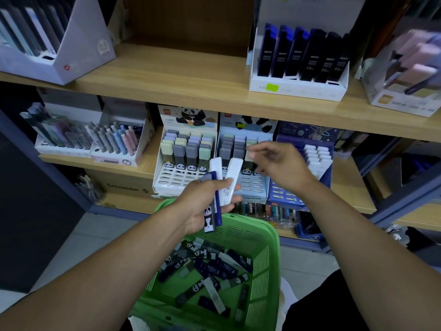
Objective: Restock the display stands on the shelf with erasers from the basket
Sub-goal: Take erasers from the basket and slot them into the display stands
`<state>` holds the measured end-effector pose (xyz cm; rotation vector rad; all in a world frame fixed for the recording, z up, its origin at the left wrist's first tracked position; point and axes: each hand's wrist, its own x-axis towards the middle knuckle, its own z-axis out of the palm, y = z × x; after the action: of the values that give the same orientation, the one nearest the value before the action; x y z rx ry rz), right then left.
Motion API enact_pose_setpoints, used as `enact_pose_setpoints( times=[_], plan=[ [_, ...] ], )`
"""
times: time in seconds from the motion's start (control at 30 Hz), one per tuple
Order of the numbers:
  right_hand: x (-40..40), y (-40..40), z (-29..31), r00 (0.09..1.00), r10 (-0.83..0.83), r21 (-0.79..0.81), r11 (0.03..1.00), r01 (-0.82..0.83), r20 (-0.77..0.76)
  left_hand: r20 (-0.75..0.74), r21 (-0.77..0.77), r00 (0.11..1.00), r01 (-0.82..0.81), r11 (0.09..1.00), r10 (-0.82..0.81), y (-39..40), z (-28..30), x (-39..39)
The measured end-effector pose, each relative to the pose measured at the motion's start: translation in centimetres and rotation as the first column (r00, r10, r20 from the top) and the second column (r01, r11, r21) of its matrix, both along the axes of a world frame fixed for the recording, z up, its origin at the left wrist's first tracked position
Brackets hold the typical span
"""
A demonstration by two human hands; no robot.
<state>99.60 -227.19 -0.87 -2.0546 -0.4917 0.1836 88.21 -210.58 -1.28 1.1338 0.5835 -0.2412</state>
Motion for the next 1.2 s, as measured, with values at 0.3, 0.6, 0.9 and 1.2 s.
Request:
enact_pose_setpoints(
  times=[0.3, 0.6, 0.9, 1.2],
  plan=[
    [-1.4, 0.1, -0.1, 0.839, 0.345, 0.443, 0.885, -0.143, -0.421, -0.016, -0.223, 0.992, 0.119, 0.968, -0.126, -0.4, 1.1, -0.1],
    [-1.1, -2.8, 0.6, 0.948, -0.027, 0.484, 0.855, 0.186, -0.318, -0.072, -0.002, 0.995, 0.067, 0.998, -0.067, -2.2, -0.2, -0.1],
    [0.1, -9.1, 0.3, 0.949, -0.312, 0.241, 0.924, 0.297, 0.029, -0.038, 0.089, 0.990, 0.140, 0.986, -0.137, -4.1, -0.8, 0.4],
    [1.7, -11.0, -1.1, 0.935, -0.300, -0.031, 0.950, 0.311, 0.187, -0.005, 0.117, 0.983, 0.185, 0.976, -0.186, -5.5, -0.9, 1.0]
  ],
)
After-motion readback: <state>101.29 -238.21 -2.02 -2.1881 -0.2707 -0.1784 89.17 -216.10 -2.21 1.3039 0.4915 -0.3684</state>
